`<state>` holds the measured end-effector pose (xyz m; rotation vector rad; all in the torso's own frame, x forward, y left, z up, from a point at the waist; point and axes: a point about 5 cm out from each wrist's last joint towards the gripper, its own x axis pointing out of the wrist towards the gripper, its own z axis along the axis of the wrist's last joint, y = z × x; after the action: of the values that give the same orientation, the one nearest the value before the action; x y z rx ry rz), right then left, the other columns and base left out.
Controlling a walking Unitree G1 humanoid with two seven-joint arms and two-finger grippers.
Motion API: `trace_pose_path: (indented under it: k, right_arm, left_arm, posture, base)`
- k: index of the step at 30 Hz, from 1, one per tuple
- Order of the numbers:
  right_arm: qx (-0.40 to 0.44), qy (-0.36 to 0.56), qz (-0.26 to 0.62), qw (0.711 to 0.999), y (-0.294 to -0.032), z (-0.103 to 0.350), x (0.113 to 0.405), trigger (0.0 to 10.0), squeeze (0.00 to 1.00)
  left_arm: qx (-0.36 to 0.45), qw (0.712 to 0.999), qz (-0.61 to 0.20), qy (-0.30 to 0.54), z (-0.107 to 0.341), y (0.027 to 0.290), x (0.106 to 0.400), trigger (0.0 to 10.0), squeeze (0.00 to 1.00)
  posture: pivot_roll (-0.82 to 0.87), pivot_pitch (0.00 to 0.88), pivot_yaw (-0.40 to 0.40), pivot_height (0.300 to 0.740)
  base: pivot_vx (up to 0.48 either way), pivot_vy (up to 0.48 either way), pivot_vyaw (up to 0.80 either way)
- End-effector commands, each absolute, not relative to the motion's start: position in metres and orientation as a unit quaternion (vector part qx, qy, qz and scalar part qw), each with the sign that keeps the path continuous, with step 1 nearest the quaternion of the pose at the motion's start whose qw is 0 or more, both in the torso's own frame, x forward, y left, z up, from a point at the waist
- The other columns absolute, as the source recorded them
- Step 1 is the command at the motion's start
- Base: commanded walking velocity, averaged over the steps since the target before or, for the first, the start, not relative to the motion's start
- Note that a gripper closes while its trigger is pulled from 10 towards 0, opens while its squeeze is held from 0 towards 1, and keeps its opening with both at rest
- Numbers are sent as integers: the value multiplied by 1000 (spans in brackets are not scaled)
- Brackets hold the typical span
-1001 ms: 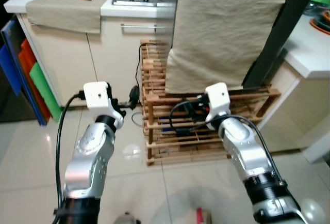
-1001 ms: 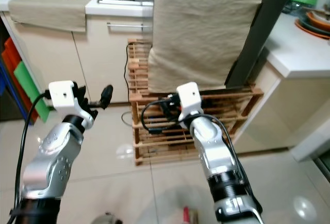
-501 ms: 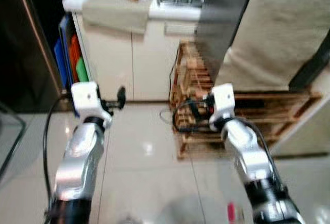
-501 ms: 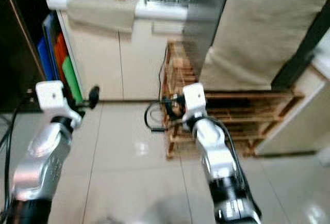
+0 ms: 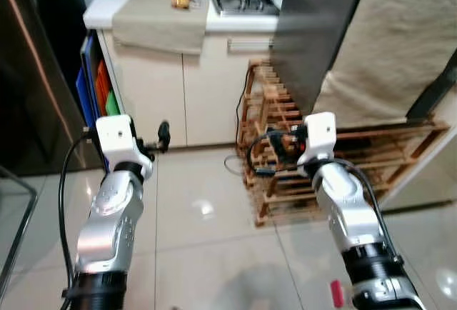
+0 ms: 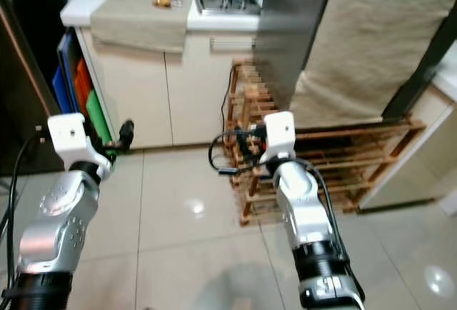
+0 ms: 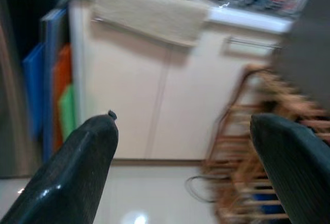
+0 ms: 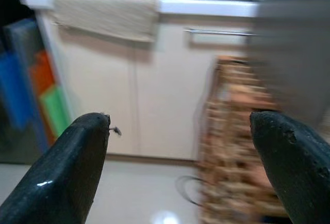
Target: Restocking fridge
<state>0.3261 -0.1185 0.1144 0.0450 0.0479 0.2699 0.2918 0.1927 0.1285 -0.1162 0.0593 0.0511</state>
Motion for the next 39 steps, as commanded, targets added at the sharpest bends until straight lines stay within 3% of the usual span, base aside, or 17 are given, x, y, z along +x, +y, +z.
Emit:
trace_pose_path:
  k: [1,13,27,29,30,39]
  right_arm:
    - [40,23,105,993,-133,116,328,10000,0]
    - [8,24,109,994,-143,120,329,10000,0]
    - [-11,14,89,996,-150,125,334,10000,0]
    - [-19,20,85,996,-152,123,334,10000,0]
    - [-20,22,79,996,-154,123,334,10000,0]
    - [-20,11,77,997,-154,127,333,10000,0]
  left_arm:
    - [-58,998,6,4,140,184,296,10000,180]
    - [-68,998,5,3,139,171,298,10000,180]
    - [-54,998,-33,5,138,160,302,10000,157]
    - [-45,997,-56,0,138,153,302,10000,125]
    - [-50,997,-64,-2,139,150,302,10000,20]
    - [-87,991,-100,-17,145,141,305,10000,4]
  posture:
    - [7,0,-11,740]
    - [-8,0,-66,740]
    - [-11,0,-66,740]
    - [-20,0,-62,740]
    - [-27,0,-56,740]
    - [-46,0,-33,740]
  base:
    - [461,0,0]
    - [459,0,0]
    - [457,0,0]
    - [448,0,0]
    - [0,0,0]
    - [0,256,-533]
